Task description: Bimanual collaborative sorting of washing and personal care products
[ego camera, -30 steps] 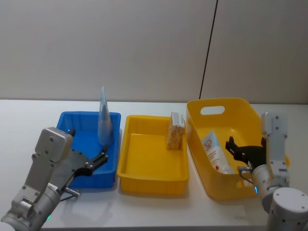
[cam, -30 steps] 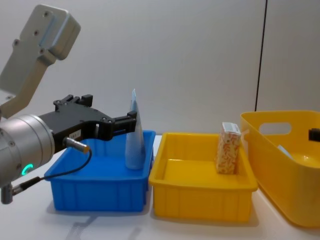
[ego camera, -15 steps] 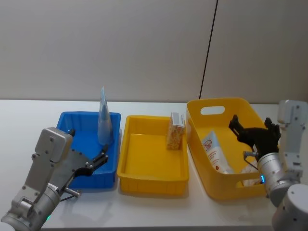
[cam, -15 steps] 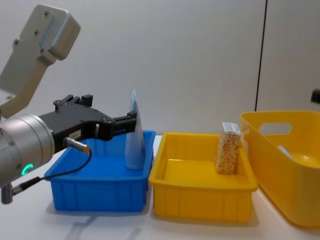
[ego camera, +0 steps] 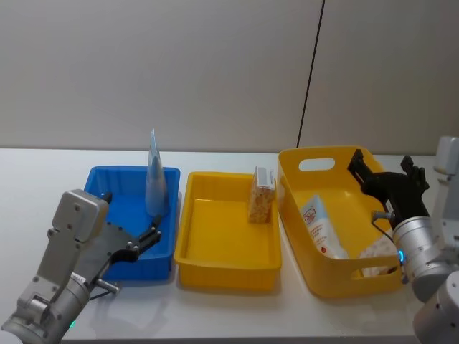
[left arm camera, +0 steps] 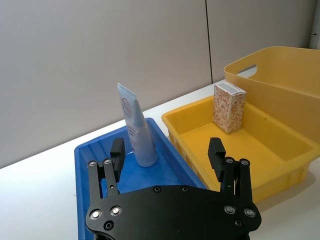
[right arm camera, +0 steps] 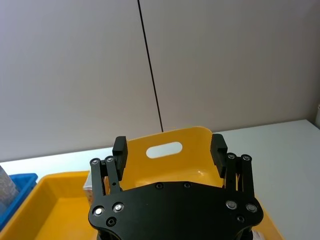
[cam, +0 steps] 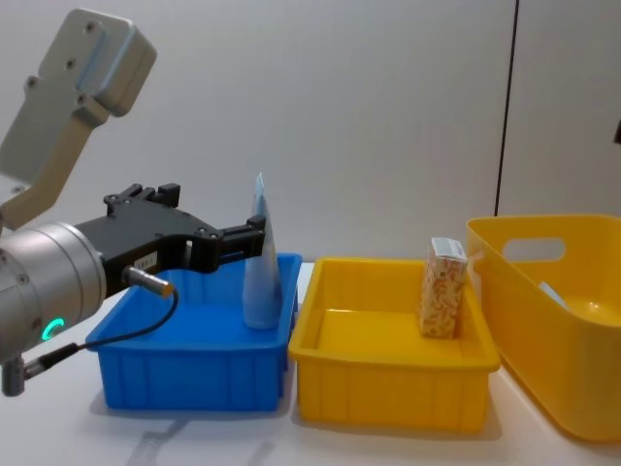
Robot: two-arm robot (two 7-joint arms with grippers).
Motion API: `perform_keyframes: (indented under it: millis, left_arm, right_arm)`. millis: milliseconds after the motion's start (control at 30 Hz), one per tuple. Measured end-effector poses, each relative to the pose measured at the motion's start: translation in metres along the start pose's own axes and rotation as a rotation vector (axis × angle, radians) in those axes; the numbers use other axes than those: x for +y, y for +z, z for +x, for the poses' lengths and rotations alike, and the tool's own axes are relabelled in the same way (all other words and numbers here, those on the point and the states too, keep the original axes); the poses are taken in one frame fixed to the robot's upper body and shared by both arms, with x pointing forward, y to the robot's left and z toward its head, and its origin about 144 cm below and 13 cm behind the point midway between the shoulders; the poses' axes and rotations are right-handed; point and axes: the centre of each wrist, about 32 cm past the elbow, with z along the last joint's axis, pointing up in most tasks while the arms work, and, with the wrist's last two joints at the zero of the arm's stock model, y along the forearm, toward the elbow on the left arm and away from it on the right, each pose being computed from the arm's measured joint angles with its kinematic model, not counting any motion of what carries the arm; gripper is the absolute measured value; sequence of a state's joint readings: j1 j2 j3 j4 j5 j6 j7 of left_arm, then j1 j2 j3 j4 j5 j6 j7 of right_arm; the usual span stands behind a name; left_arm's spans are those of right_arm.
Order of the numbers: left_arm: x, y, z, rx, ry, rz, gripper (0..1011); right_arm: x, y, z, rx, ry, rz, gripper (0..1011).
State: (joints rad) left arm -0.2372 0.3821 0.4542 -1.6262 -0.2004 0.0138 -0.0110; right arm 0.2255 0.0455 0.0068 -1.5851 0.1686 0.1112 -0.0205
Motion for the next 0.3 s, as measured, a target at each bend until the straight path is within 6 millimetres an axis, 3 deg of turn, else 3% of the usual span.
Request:
perform_keyframes:
  millis: [300]
  left_arm:
    - [0.0,0.0,0.0,0.0,0.0,0.0,1001]
  right_arm:
    - [-0.0009,0.003,0.0008,0.013,0.008,0.021,1003]
